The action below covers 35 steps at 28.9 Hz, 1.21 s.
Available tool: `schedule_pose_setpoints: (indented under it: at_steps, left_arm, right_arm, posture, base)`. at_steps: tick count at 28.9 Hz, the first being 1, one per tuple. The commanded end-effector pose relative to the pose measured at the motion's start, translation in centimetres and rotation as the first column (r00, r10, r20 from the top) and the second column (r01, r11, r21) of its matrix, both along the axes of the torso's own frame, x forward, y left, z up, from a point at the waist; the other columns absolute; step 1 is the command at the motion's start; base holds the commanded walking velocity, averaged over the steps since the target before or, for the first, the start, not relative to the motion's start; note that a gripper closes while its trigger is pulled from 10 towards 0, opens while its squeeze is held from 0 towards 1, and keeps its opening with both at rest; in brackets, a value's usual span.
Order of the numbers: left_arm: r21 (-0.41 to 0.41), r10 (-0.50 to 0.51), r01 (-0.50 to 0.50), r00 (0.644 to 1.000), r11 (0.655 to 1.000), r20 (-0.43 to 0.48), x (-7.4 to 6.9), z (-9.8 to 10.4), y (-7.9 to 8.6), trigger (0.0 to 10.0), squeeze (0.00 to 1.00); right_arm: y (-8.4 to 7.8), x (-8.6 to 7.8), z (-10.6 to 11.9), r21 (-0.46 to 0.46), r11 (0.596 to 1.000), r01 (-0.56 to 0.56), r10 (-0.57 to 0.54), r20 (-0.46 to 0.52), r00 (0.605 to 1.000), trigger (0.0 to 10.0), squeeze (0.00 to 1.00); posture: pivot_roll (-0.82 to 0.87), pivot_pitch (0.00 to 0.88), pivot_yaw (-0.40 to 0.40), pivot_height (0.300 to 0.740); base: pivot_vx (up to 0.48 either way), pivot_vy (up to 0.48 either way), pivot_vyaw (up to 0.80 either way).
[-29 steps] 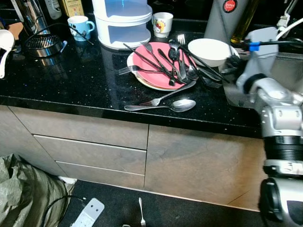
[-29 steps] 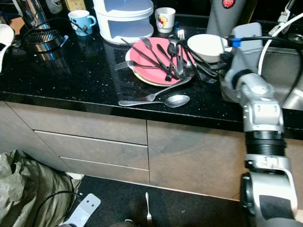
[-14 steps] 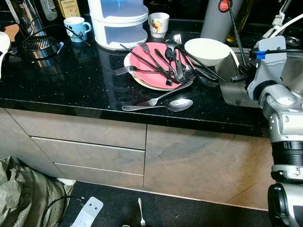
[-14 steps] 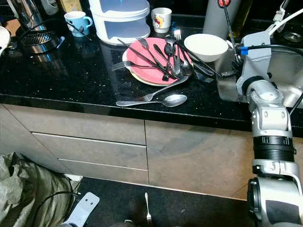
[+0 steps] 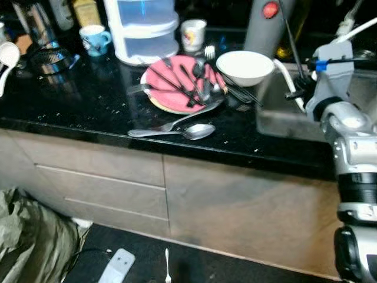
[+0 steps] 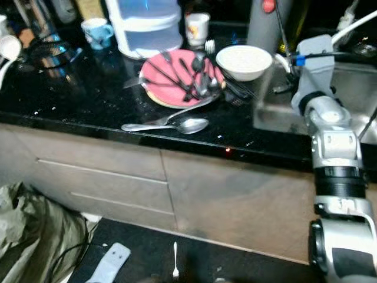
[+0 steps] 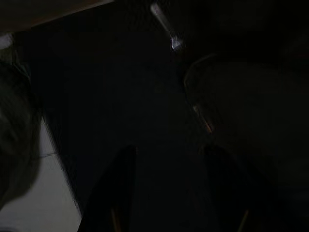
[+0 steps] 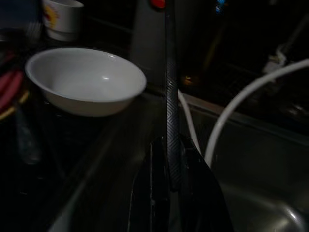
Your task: Kitchen organization
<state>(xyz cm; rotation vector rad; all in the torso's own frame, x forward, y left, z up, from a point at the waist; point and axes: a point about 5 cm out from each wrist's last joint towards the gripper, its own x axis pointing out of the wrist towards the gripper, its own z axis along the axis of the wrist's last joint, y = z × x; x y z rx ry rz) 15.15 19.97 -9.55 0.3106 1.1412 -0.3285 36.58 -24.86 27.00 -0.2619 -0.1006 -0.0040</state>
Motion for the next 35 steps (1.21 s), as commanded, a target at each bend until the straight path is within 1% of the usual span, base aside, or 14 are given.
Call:
schedule_pose_setpoints:
  at_steps: [1,10,14,17,21,23,24,26,28,31,32,33,34,35]
  left_arm:
    - [0.0,0.01,-0.01,1.0,1.0,-0.019,-0.5,-0.2,0.2,10.0,0.0]
    - [0.01,0.02,-0.02,1.0,1.0,-0.011,-0.5,-0.2,0.3,10.0,0.0]
    - [0.012,0.016,-0.016,1.0,1.0,-0.011,-0.5,-0.2,0.3,10.0,0.0]
    - [0.014,0.014,-0.014,1.0,1.0,-0.011,-0.5,-0.2,0.3,10.0,0.0]
    - [0.016,0.007,-0.007,1.0,1.0,-0.013,-0.6,-0.2,0.2,10.0,0.0]
    - [0.016,0.005,-0.005,1.0,1.0,-0.014,-0.6,-0.2,0.2,10.0,0.0]
    - [0.016,0.001,-0.001,1.0,1.0,-0.016,-0.7,-0.3,0.1,10.0,0.0]
    - [0.016,-0.001,0.001,1.0,1.0,-0.016,-0.7,-0.3,0.0,10.0,0.0]
    - [0.015,-0.006,0.006,1.0,1.0,-0.016,-0.8,-0.3,-0.1,10.0,0.0]
    - [0.012,-0.012,0.012,1.0,1.0,-0.019,-1.1,-0.4,-0.2,10.0,0.0]
    - [0.012,-0.012,0.012,1.0,1.0,-0.019,-1.1,-0.4,-0.2,10.0,0.0]
    - [0.011,-0.012,0.012,1.0,1.0,-0.02,-1.3,-0.5,-0.2,10.0,0.0]
    - [0.011,-0.012,0.012,1.0,1.0,-0.02,-1.3,-0.5,-0.2,10.0,0.0]
    - [0.01,-0.011,0.011,1.0,1.0,-0.022,-1.4,-0.5,-0.2,10.0,0.0]
  right_arm:
    - [0.2,0.1,-0.2,-0.004,1.0,-0.007,0.007,-0.004,1.0,10.0,0.0]
    - [0.3,0.1,-0.2,-0.03,1.0,-0.004,0.004,-0.009,1.0,10.0,0.0]
    - [0.3,0.3,-0.4,-0.087,0.996,0.018,-0.02,-0.026,0.999,10.0,0.0]
    - [0.4,0.6,-0.7,-0.187,0.982,0.037,-0.05,-0.064,0.997,10.0,0.0]
    - [0.7,1.2,-1.2,-0.336,0.941,-0.034,-0.024,-0.167,0.986,10.0,0.0]
    - [0.6,1.3,-1.4,-0.366,0.93,-0.045,-0.03,-0.196,0.98,10.0,0.0]
    - [0.0,1.5,-1.5,-0.417,0.908,-0.045,-0.064,-0.243,0.968,10.0,0.0]
    - [-0.5,1.6,-1.3,-0.44,0.897,-0.036,-0.087,-0.256,0.963,10.0,0.0]
    - [-1.5,1.8,-0.5,-0.542,0.84,-0.036,-0.14,-0.281,0.949,10.0,0.0]
    - [-2.8,1.8,0.3,-0.716,0.686,-0.132,-0.198,-0.359,0.912,10.0,0.0]
    - [-2.8,1.8,0.3,-0.716,0.686,-0.132,-0.198,-0.359,0.912,10.0,0.0]
    - [-3.3,1.7,0.2,-0.75,0.641,-0.163,-0.221,-0.384,0.896,10.0,0.0]
    - [-3.3,1.7,0.2,-0.75,0.641,-0.163,-0.221,-0.384,0.896,10.0,0.0]
    - [-3.9,1.6,0.2,-0.778,0.6,-0.186,-0.25,-0.403,0.881,10.0,0.0]
  posture:
    - [-0.01,0.049,-0.004,0.74]
    - [-0.01,0.047,-0.003,0.74]
    - [-0.01,0.047,-0.002,0.74]
    - [-0.01,0.043,-0.003,0.74]
    - [-0.01,0.043,-0.009,0.74]
    - [-0.01,0.045,-0.012,0.74]
    - [0.0,0.05,-0.018,0.74]
    - [0.0,0.05,-0.018,0.74]
    - [0.0,0.064,-0.028,0.74]
    - [0.0,0.086,-0.037,0.74]
    - [0.0,0.086,-0.037,0.74]
    - [0.0,0.099,-0.041,0.74]
    - [0.0,0.099,-0.041,0.74]
    - [0.0,0.109,-0.042,0.74]
  base:
    - [0.0,-0.409,0.0]
    - [0.0,-0.078,0.0]
    - [0.0,0.0,0.0]
    - [0.0,0.0,0.0]
    - [0.0,0.0,0.0]
    - [0.0,0.0,0.0]
    - [0.0,0.0,0.0]
    - [0.0,0.0,0.0]
    - [0.0,0.0,0.0]
    - [0.0,0.0,0.0]
    - [0.0,0.0,0.0]
    - [0.0,0.0,0.0]
    - [0.0,0.0,0.0]
    - [0.0,0.0,0.0]
